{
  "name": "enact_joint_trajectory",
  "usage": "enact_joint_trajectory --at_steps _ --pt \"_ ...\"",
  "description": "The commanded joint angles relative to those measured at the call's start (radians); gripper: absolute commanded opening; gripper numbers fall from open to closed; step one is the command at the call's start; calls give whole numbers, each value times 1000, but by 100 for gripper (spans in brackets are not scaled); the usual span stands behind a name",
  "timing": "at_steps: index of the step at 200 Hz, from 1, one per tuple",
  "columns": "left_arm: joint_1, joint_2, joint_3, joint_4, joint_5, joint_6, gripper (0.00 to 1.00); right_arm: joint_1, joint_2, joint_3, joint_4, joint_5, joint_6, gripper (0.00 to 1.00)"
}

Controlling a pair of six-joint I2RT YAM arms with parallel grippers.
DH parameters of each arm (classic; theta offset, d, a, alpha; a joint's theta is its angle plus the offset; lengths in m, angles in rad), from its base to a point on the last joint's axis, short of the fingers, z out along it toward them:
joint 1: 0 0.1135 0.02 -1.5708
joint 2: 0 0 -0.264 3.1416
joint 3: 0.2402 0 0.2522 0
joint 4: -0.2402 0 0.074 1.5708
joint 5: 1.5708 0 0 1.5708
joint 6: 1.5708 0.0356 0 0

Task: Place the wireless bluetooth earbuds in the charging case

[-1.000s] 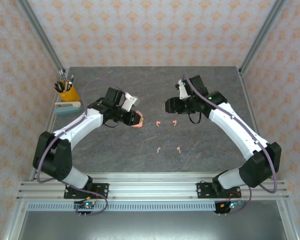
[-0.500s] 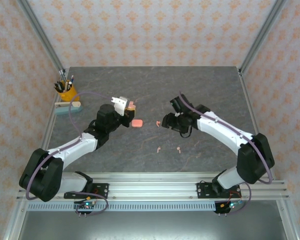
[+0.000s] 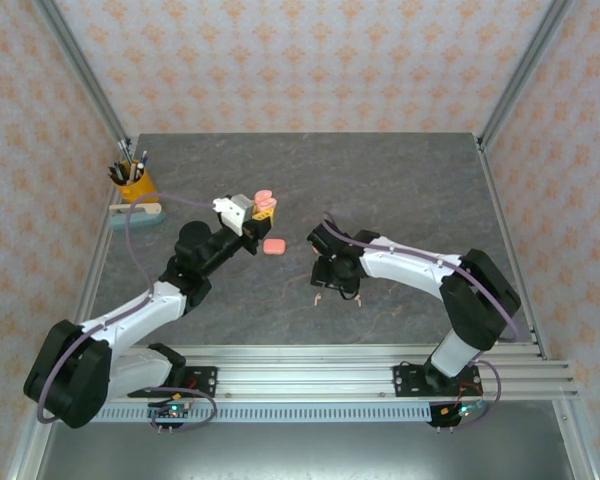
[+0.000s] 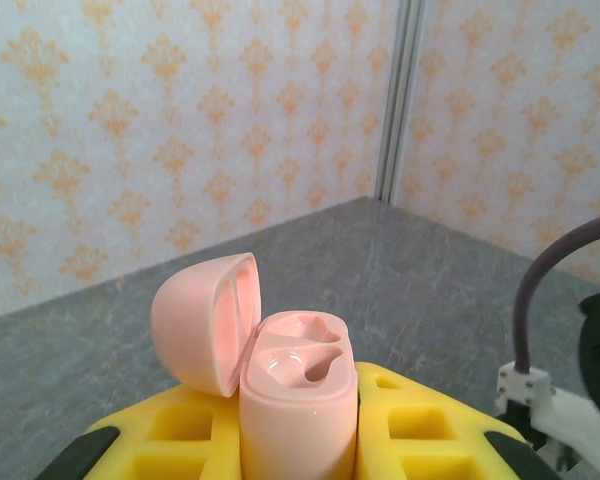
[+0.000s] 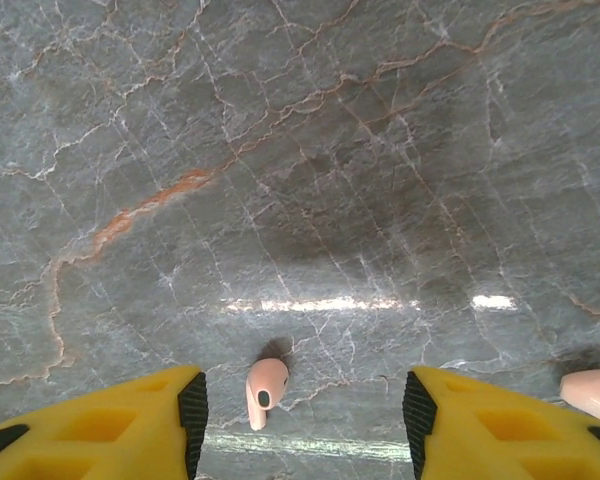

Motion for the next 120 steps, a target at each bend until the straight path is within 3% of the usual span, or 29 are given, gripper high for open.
enact_joint_trajectory --at_steps 1,120 --pt "-14 -50 -29 88 -24 14 0 9 7 -20 32 32 34 55" --pt "-20 -59 -37 87 -82 10 0 28 29 20 40 28 49 52"
